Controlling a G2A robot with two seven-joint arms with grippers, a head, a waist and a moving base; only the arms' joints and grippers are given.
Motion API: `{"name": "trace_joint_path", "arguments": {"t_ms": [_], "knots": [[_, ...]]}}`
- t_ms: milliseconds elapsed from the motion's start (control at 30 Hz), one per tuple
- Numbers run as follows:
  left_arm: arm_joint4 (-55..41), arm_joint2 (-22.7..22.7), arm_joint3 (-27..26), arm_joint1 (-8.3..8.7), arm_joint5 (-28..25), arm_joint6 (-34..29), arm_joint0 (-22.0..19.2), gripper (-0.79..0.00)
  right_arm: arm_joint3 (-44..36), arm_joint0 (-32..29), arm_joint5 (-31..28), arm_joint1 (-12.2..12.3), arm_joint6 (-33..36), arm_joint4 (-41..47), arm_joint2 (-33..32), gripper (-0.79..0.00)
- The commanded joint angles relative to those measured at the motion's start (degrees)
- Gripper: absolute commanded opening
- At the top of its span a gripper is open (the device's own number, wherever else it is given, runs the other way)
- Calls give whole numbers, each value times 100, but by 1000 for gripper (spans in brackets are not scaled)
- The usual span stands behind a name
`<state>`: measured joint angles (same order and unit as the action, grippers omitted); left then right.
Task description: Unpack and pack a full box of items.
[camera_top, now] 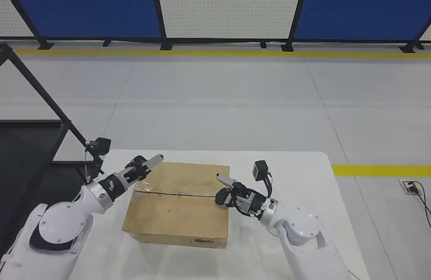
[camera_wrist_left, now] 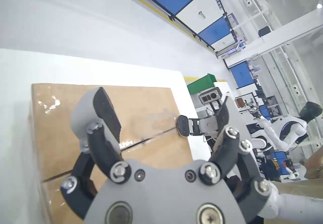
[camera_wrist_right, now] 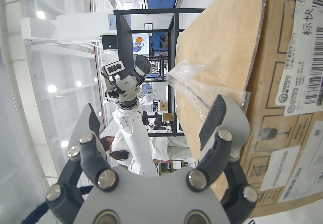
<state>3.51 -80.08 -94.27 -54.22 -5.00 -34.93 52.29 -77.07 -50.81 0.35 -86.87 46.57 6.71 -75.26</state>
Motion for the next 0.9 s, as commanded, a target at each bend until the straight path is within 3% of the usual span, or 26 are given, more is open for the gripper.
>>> {"name": "trace_joint_path", "arguments": {"t_ms": [0, 233, 367, 667, 800, 867], "knots": [[0, 0, 0, 0, 0, 2, 0, 0, 0, 0, 0, 0, 0, -1, 0, 0], [459, 87, -211, 12, -176, -29, 50, 0, -100, -116, -12, 19, -89, 0, -1, 0], [1679, 372, -538, 16, -29, 101, 1, 0, -165, -199, 18, 61, -75, 32, -47, 0], [3926, 1107, -1108, -2, -266, -137, -236, 0, -255, -331, -12, 141, -67, 237, -156, 0], [5639, 1501, -1303, 9, -454, -260, -309, 0, -284, -366, -32, 176, -40, 320, -189, 0], [5786, 1536, -1309, 7, -435, -251, -309, 0, -287, -371, -40, 189, -36, 355, -183, 0]]}}
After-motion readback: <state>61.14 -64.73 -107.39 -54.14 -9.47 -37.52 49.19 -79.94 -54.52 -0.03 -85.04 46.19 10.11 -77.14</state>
